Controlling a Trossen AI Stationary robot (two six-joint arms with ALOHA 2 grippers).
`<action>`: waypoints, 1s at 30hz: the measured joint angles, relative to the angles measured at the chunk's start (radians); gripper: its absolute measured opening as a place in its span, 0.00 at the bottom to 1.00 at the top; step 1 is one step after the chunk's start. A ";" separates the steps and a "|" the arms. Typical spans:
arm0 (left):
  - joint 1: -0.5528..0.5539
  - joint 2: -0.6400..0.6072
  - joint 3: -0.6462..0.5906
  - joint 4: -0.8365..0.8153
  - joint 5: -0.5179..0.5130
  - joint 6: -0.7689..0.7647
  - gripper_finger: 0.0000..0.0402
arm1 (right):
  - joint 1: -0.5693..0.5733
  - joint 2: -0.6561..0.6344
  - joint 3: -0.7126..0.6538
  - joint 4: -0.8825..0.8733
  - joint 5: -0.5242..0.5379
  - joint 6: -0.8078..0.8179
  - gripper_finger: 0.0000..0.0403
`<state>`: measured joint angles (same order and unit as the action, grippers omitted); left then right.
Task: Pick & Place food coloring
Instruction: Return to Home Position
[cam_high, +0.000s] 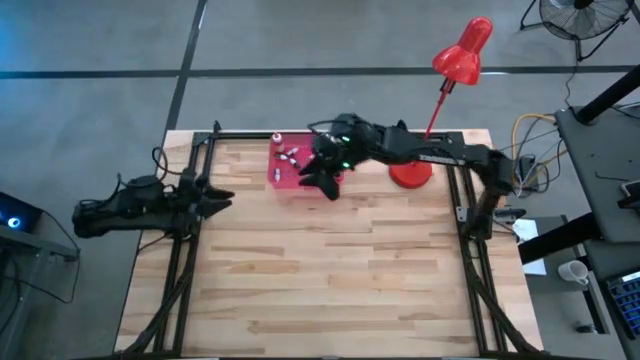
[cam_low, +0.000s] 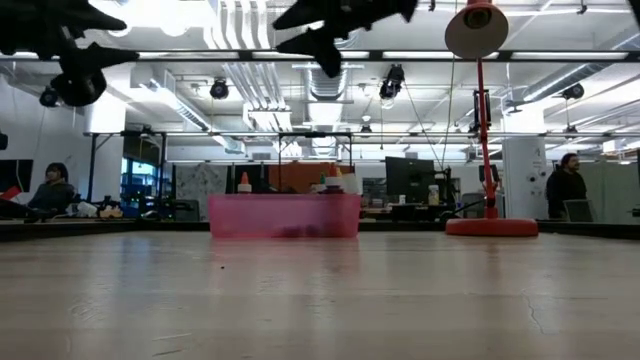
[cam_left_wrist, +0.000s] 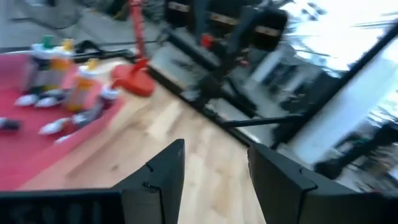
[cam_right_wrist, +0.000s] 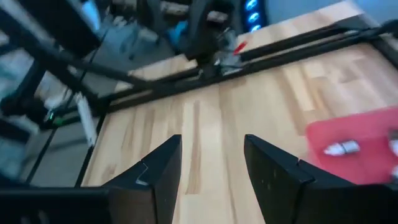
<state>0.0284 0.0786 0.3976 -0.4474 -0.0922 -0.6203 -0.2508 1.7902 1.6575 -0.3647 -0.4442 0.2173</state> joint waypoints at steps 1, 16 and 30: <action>0.000 -0.014 -0.015 0.023 0.022 0.009 0.37 | 0.001 -0.046 -0.071 0.050 0.029 0.024 0.41; 0.000 -0.059 -0.030 0.071 0.036 0.124 0.37 | 0.059 -0.716 -0.757 0.257 0.438 0.155 0.41; 0.000 -0.037 -0.069 0.091 0.093 0.126 0.37 | 0.070 -1.115 -1.148 0.475 0.357 0.173 0.41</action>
<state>0.0284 0.0414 0.3283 -0.3564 0.0009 -0.4940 -0.1811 0.6753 0.5098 0.1103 -0.0872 0.3904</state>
